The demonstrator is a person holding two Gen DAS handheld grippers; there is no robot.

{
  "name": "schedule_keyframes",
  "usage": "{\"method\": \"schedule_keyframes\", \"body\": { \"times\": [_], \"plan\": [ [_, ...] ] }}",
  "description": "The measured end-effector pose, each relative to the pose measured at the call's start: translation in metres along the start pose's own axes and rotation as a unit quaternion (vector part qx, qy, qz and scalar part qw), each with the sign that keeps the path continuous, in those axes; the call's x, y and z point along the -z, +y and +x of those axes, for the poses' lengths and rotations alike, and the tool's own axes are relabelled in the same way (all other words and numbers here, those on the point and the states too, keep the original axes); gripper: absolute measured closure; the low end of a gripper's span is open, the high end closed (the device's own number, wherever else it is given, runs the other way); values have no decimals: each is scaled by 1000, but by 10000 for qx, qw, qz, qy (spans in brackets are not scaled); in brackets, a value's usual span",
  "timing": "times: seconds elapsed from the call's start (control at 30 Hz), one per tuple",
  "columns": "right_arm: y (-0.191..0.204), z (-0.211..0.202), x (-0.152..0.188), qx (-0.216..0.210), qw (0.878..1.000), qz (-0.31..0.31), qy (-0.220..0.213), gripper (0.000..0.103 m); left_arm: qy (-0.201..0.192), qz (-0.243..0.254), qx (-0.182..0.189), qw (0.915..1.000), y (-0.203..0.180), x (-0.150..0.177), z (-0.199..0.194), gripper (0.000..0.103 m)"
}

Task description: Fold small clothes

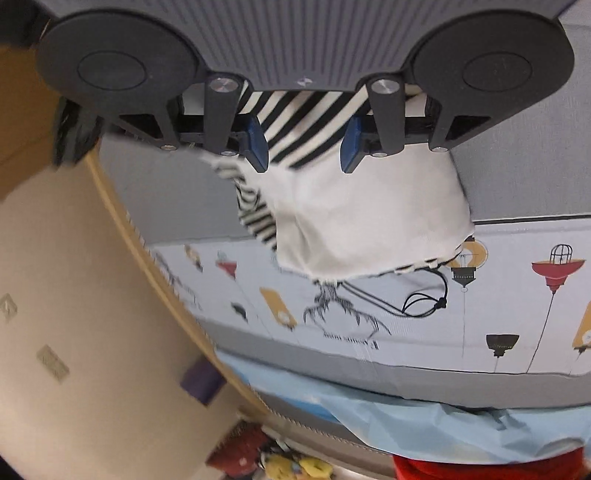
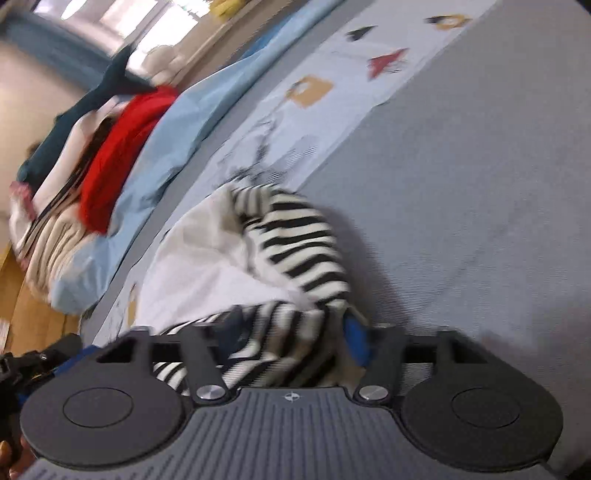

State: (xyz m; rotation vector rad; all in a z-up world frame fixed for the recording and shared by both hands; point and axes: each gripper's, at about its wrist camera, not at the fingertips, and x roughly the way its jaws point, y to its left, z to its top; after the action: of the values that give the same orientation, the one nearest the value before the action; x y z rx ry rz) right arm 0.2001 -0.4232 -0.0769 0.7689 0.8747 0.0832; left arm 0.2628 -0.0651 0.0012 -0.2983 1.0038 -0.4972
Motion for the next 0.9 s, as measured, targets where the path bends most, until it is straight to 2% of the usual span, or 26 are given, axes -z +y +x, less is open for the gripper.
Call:
{"method": "schedule_keyframes", "body": {
  "times": [0.03, 0.07, 0.23, 0.3, 0.33, 0.4, 0.43, 0.5, 0.57, 0.67, 0.7, 0.73, 0.77, 0.83, 0.9],
  "plan": [
    [7, -1, -2, 31, 9998, -203, -70, 87, 40, 96, -13, 9999, -1, 2, -1, 55],
    [14, -5, -4, 11, 9990, -410, -182, 92, 83, 179, 2, 9998, -3, 5, -2, 56],
    [36, -50, -17, -929, 9928, -551, -525, 95, 344, 566, 242, 9975, -15, 13, 0, 58],
    [31, -69, -19, -1192, 9907, -423, -492, 95, 727, 767, 366, 9937, -24, 20, 12, 58],
    [26, -70, -20, -1108, 9925, -340, -396, 95, 980, 867, 364, 9907, -28, 26, 21, 61],
    [7, -60, -20, -398, 9991, -140, 109, 95, 1523, 1213, 128, 9808, -36, 44, 49, 68],
    [-8, -46, -19, 99, 9987, 73, 495, 94, 1724, 1394, -6, 9751, -40, 53, 62, 70],
    [-35, -27, -13, 774, 9916, 441, 943, 91, 1840, 1723, -124, 9676, -50, 65, 77, 70],
    [-37, -24, -16, 1092, 9890, 524, 853, 89, 1811, 1780, -143, 9671, -56, 65, 78, 69],
    [-1, -37, -30, 938, 9947, -403, 115, 85, 1690, 1637, -97, 9719, -55, 58, 68, 69],
    [9, -40, -34, 809, 9947, -631, -55, 79, 1540, 1593, -46, 9751, -54, 54, 61, 69],
    [17, -41, -37, 643, 9944, -827, -160, 69, 1375, 1517, 22, 9788, -52, 50, 52, 69],
    [24, -39, -42, 458, 9936, -1007, -222, 62, 1271, 1430, 87, 9815, -48, 47, 45, 69],
    [34, -28, -49, 222, 9917, -1245, -214, 62, 1216, 1339, 95, 9835, -39, 45, 36, 69],
    [38, -10, -55, 98, 9907, -1345, -164, 62, 1401, 1464, -91, 9792, -37, 49, 37, 69]
  ]
}}
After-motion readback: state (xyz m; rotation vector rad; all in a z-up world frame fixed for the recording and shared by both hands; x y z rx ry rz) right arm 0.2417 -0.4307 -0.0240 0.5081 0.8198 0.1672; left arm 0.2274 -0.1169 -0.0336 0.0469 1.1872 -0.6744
